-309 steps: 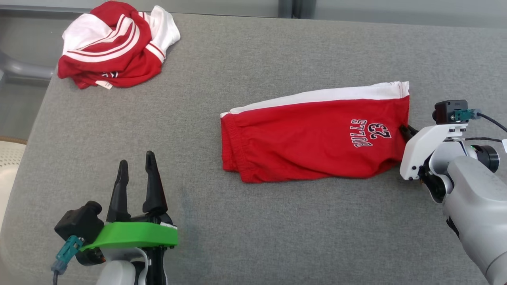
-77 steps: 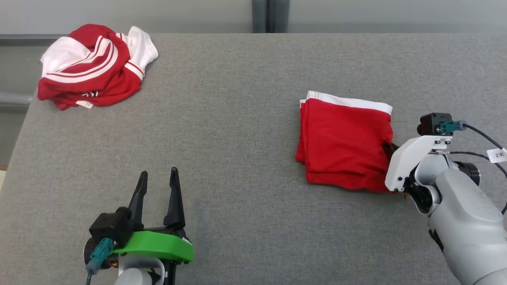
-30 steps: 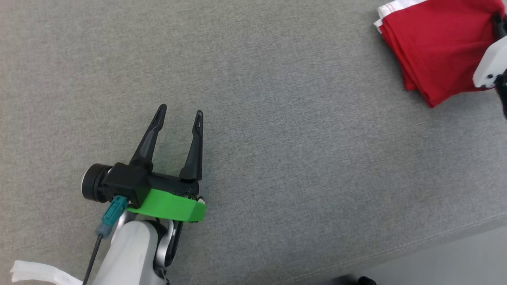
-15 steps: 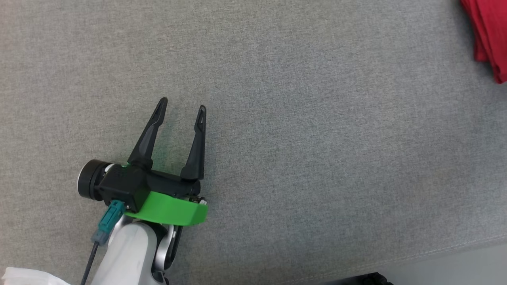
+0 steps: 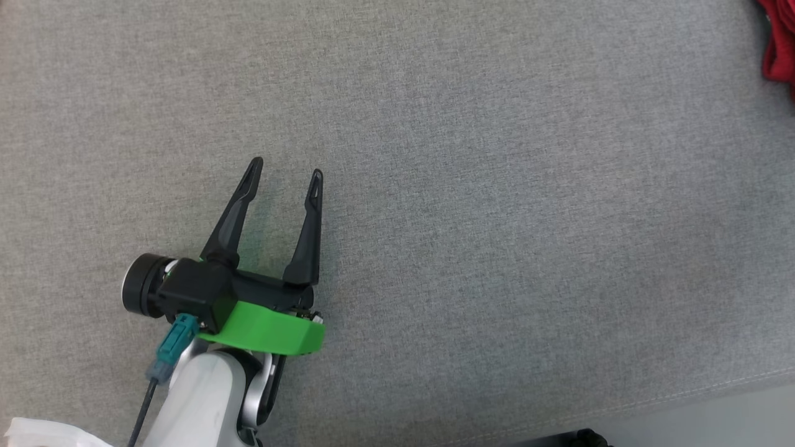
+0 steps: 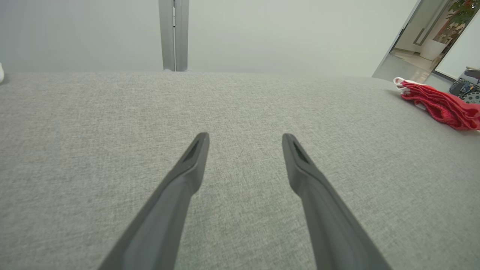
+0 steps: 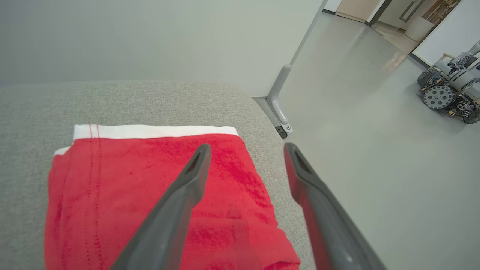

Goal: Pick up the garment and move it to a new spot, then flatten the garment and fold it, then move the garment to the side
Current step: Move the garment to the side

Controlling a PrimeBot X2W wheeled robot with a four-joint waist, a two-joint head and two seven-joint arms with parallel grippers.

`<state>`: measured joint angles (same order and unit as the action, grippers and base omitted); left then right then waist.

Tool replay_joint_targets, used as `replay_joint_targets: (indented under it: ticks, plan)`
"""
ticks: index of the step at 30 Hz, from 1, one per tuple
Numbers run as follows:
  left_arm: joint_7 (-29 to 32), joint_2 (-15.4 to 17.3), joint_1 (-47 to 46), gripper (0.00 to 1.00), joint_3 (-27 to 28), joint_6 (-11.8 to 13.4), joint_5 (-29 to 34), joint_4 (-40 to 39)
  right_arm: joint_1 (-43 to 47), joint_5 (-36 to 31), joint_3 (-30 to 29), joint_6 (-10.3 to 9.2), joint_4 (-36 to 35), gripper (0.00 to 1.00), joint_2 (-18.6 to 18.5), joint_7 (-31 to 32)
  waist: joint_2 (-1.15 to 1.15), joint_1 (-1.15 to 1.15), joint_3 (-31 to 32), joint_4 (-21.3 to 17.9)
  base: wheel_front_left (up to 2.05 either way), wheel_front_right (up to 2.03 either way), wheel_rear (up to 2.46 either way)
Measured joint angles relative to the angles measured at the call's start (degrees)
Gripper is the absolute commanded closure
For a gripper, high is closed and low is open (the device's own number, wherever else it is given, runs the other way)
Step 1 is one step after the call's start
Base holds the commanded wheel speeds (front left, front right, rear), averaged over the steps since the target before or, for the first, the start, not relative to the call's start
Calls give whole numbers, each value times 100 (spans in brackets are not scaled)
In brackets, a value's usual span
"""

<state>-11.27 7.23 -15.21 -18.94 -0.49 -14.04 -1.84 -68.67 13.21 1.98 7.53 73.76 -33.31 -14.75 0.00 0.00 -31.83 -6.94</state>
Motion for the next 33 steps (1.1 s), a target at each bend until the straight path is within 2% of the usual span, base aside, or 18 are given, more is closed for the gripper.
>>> replay_joint_targets:
  ticks: [3,8,17,24,33]
  plan:
    - [-47,-14,27,0,3,8,-49,80,35,-163,-101,0,-141,0,158,-18,0,0,93,-2,0,0,0]
    - [-151,-60,54,0,44,30,-154,302,341,-396,-147,0,-881,0,608,-25,0,0,331,-1,0,0,0]
    - [-325,-167,225,0,344,102,-475,873,1224,-354,77,0,-1989,0,1232,-29,0,0,1036,57,0,0,0]
    - [-370,-260,573,0,750,208,-733,1318,2252,-164,160,0,-2824,0,1885,-30,0,0,1754,172,0,0,0]
    - [-378,-348,1167,0,1229,287,-751,1403,3941,26,261,0,-4386,0,2611,-30,0,0,2589,440,0,0,0]
